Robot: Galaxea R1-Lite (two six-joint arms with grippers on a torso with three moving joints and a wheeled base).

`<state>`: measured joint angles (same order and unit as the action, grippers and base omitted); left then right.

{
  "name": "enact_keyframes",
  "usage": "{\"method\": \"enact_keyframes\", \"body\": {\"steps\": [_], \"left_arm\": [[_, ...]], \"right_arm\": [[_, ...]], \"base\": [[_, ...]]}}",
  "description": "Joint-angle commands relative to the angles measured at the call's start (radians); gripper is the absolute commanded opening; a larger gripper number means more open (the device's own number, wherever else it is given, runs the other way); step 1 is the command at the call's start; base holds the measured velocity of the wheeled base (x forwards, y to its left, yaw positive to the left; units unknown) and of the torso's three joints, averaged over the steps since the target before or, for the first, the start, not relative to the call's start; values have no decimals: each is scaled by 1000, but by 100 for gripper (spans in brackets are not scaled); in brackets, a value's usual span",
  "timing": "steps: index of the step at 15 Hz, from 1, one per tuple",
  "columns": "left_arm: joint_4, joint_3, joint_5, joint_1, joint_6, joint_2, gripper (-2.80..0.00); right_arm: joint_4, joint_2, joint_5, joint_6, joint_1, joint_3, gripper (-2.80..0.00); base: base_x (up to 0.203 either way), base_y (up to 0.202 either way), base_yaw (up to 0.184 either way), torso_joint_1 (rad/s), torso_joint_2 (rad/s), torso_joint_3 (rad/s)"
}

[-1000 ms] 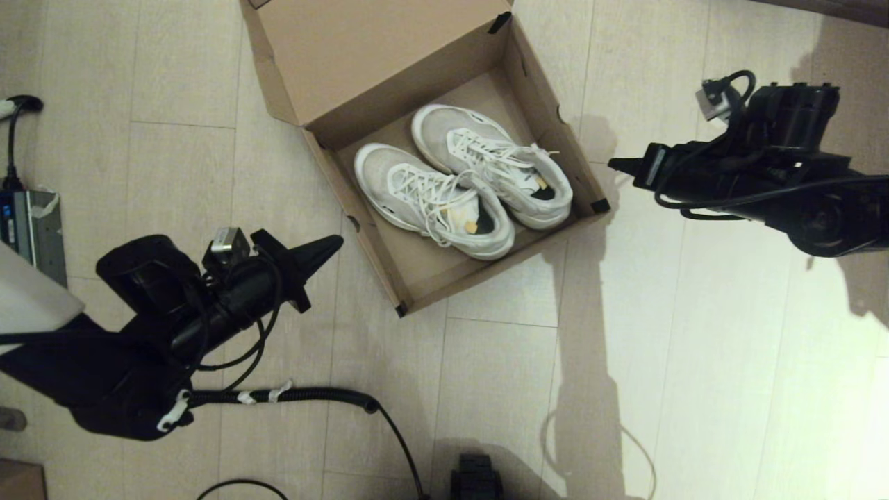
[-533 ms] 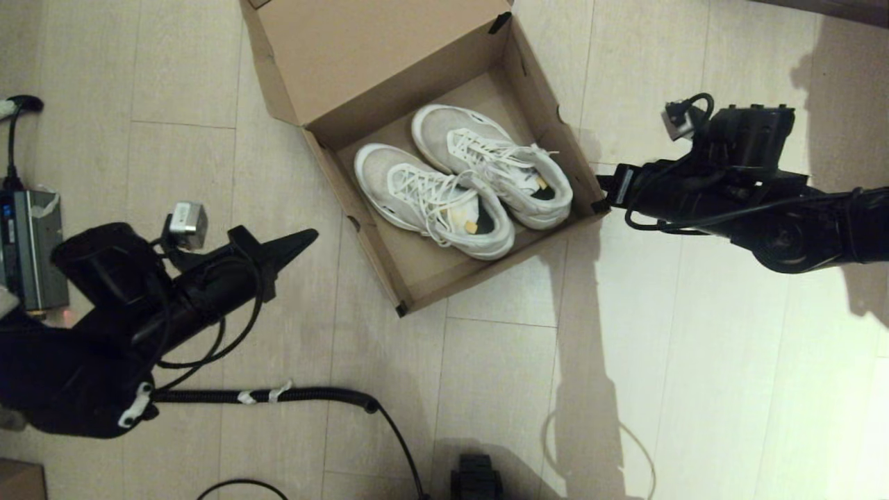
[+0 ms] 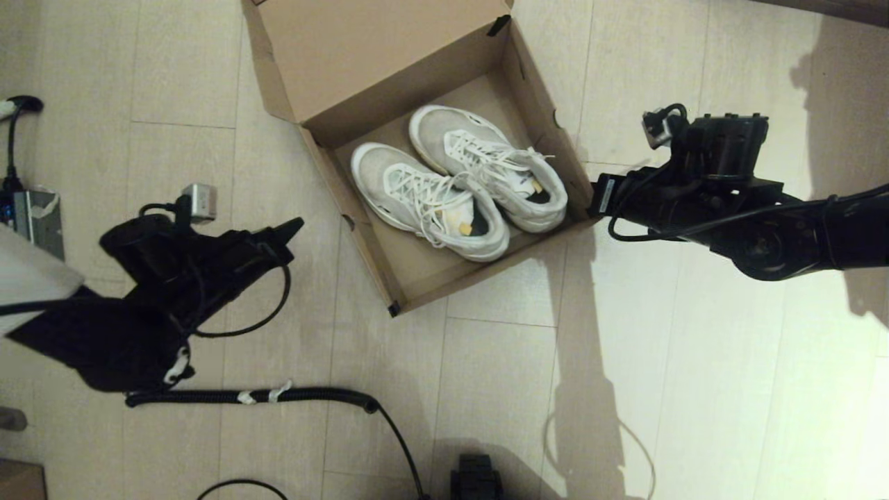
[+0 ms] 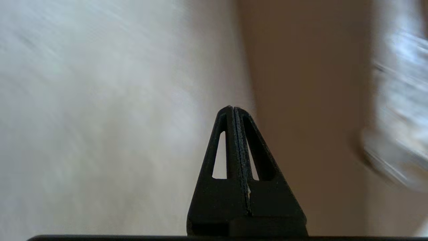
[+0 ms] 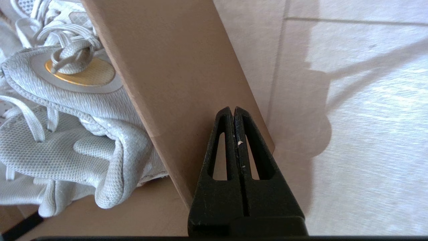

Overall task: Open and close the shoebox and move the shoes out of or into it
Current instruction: Put the shoes out of the shoe box

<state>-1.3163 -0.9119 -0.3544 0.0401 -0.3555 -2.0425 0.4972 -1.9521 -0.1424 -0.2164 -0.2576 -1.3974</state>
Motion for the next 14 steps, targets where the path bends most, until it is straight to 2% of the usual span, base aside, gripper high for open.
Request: {"method": "enact_keyframes", "body": {"steps": [1, 3, 5, 10, 12, 14], "left_arm": [[40, -145, 83, 31, 7, -103, -280], [119, -333, 204, 69, 18, -177, -280], [199, -470, 281, 105, 29, -223, -280], [368, -762, 356, 177, 33, -308, -280], [407, -834, 380, 196, 33, -336, -280], [422, -857, 381, 204, 32, -343, -280]], "right_arm": [[3, 0, -2, -1, -5, 2, -280], [3, 22, -2, 0, -5, 25, -280], [3, 50, -4, -1, -5, 62, -280], [3, 135, -10, -4, -6, 225, -280], [5, 155, -18, -5, -17, 289, -280], [26, 176, -21, -6, -34, 352, -280]], "base": [[0, 0, 0, 0, 0, 0], [0, 0, 0, 0, 0, 0], [0, 0, 0, 0, 0, 0], [0, 0, 0, 0, 0, 0], [0, 0, 0, 0, 0, 0], [0, 0, 0, 0, 0, 0]]}}
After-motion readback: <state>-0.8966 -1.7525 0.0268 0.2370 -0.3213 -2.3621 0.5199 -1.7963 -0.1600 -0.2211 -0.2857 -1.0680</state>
